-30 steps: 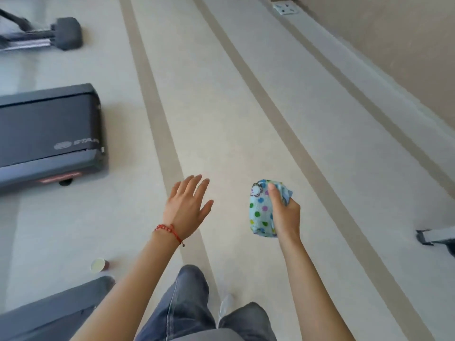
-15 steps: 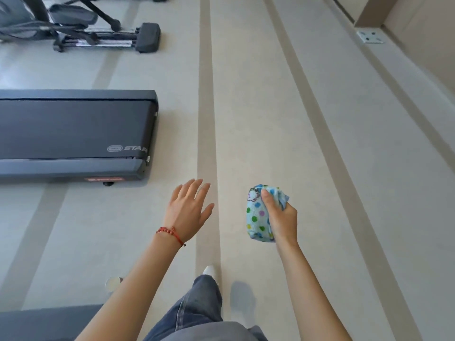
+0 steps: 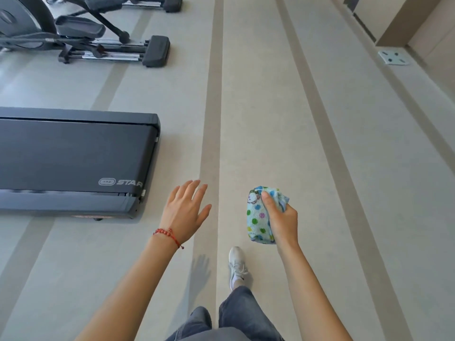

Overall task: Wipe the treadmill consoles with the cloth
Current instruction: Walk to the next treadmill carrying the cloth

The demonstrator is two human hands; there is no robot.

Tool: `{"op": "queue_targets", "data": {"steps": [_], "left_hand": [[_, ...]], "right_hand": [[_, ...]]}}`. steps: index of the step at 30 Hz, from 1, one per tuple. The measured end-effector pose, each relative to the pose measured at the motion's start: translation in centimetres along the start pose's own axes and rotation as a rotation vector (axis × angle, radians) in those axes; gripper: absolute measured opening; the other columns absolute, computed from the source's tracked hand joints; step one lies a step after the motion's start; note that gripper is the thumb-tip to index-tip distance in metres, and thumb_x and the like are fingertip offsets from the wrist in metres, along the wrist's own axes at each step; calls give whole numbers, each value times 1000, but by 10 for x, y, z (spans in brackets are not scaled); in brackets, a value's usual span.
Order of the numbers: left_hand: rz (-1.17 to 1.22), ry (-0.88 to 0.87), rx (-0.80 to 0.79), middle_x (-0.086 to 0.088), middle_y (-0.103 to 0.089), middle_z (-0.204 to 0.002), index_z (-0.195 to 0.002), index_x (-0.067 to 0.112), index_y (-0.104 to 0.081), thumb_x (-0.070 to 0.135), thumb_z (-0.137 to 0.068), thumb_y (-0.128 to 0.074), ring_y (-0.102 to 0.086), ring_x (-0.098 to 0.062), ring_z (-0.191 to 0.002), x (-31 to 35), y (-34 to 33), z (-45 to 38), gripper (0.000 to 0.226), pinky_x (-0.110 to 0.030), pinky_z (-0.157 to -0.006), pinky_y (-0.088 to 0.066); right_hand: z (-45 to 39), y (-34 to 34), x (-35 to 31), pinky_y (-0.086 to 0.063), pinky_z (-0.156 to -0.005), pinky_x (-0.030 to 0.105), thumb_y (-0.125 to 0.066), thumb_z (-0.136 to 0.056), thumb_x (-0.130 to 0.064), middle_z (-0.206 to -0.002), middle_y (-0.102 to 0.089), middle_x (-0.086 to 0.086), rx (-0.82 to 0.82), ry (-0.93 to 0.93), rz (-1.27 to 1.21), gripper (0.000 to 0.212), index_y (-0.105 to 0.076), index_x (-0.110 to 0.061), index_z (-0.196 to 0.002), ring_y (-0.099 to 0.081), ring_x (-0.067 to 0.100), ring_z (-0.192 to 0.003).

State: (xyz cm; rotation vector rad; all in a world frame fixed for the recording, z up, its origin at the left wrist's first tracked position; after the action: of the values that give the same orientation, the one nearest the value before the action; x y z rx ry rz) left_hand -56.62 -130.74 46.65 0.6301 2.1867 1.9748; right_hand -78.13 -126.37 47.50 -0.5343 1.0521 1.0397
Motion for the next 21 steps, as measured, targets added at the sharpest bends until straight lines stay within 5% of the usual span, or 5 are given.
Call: {"op": "queue_targets", "data": {"steps": [8, 21], "left_hand": [[-23, 121, 7, -15, -63, -115, -116, 6, -61, 44, -88, -35, -60, -34, -106, -13, -7, -141, 53, -49, -89, -48], [-36, 241, 4, -14, -63, -115, -117, 8, -61, 45, -88, -35, -60, -33, -105, -97, -24, -323, 54, -48, -89, -48]], "right_hand": [[-147, -31, -90, -57, -76, 42, -68, -79, -41, -82, -67, -2, -98, -1, 35, 21, -63, -21, -81, -67, 19, -79], [-323, -140, -187, -56, -70, 32, -67, -80, -38, -80, -69, -1, -207, 38, 70, 21, -66, -17, -82, -67, 18, -77]]}}
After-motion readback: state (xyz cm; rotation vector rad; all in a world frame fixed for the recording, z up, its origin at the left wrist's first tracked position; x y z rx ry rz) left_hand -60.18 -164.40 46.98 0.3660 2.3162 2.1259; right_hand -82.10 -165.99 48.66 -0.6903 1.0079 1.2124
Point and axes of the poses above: each hand's wrist, its own z-axis away from the middle knuckle, its own y-axis out of the back of the hand, x = y × z, the point moved 3 cm from there along -z, towards the middle knuckle
